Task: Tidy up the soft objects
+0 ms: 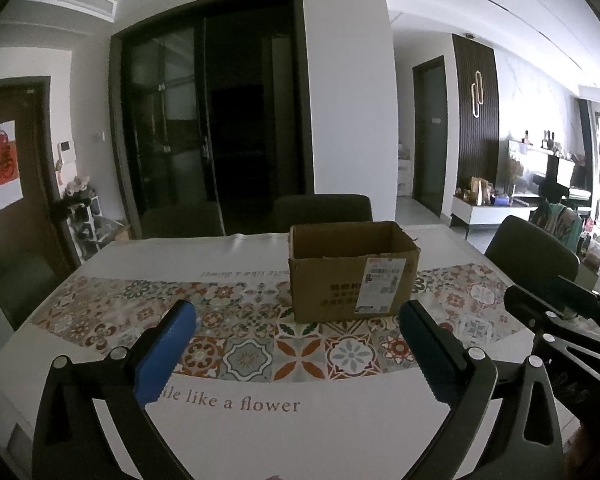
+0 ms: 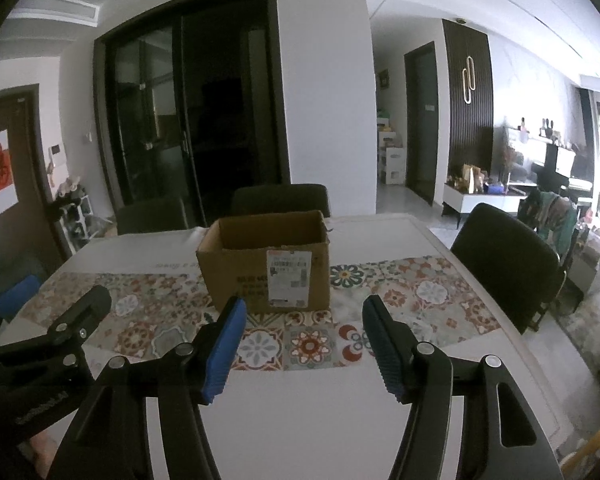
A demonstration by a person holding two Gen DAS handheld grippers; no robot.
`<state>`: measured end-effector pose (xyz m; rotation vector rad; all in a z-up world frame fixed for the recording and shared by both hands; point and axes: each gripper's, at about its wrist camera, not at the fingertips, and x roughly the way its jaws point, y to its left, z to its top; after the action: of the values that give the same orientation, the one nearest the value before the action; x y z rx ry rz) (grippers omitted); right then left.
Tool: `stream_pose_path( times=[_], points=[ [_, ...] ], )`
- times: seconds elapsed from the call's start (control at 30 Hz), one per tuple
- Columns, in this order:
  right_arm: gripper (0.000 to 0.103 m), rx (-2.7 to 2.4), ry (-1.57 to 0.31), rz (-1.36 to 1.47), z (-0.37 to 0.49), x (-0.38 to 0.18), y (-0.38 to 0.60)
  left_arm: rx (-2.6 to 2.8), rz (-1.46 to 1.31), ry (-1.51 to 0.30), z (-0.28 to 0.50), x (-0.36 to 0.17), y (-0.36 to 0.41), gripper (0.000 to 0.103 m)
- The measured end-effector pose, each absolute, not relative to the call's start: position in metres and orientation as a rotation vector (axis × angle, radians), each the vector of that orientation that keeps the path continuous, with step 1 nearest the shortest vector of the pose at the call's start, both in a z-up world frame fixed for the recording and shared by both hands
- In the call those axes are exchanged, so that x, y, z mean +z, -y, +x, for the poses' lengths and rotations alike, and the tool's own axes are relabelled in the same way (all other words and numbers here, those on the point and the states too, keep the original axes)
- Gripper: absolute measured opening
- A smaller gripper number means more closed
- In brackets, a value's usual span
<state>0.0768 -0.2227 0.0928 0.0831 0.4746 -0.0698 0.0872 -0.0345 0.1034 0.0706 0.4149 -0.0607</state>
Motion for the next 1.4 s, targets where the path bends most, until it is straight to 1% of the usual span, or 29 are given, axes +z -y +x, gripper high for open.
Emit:
stream_pose_path(
  times=[0.33, 0.47, 1.4],
  points=[
    [0.062, -0.073, -0.473, 0.083, 0.066, 0.091, 0.223, -0.04, 0.071, -0.407, 0.082, 0.102, 0.032, 0.103],
    [0.065, -0.08, -0.47, 0.084, 0.064, 0.092, 0.223, -0.025, 0.076, -0.397, 0.08, 0.102, 0.032, 0.103],
    [0.065, -0.075, -0.481, 0.088, 0.07, 0.088, 0.223, -0.028, 0.068, -0.404, 0.083, 0.096, 0.032, 0.103]
  ],
)
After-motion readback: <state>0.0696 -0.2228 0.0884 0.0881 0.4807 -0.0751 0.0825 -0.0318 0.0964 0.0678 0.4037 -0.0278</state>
